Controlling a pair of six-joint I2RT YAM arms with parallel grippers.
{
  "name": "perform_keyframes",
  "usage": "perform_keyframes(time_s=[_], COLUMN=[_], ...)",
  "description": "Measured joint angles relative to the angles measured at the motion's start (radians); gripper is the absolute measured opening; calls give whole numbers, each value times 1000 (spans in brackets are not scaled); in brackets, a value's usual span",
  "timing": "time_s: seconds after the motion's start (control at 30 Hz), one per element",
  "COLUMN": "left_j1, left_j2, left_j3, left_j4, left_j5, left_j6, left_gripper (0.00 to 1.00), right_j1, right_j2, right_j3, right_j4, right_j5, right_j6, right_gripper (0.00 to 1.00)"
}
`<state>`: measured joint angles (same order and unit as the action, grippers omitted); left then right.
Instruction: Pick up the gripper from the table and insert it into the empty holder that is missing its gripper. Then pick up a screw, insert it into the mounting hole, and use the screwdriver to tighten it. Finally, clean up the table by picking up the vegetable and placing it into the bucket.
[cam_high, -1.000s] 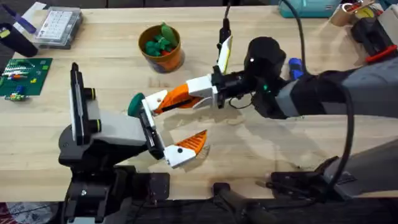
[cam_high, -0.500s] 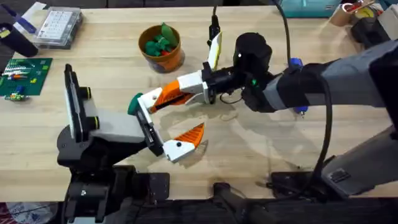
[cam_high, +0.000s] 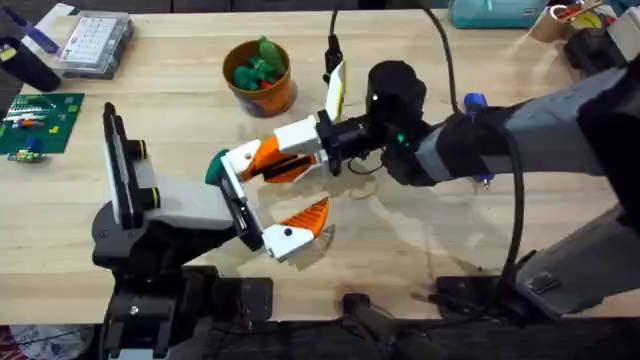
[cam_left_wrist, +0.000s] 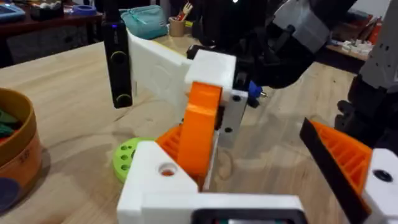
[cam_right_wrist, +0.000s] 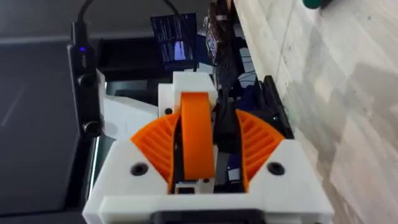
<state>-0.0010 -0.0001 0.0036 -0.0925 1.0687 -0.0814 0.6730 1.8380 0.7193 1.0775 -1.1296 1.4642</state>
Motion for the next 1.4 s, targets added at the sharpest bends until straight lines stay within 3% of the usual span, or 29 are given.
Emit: perform_keyframes(time_s=[0.6,0.9,1.07,1.3,1.4], left_j1=[-16,-21,-21,-21,-21], left_j2=[0,0,0,0,0], left_j3=[1,1,1,1,1], left_j4=[0,0,-1,-1,-1], left_j5=[73,93,93,93,93], left_j6=[9,20,20,20,20], left_gripper=[990,990,990,990,990], right_j1=[-41,-107,-104,-104,-104], right_j2=[-38,-153,-158,-158,-158], right_j3=[-1,-140,-148,-148,-148], right_j4=[64,66,66,66,63], right_j5=[-38,-26,-27,-27,-27], right_j6=[4,6,9,10,10], right_gripper=[550,595,599,546,435])
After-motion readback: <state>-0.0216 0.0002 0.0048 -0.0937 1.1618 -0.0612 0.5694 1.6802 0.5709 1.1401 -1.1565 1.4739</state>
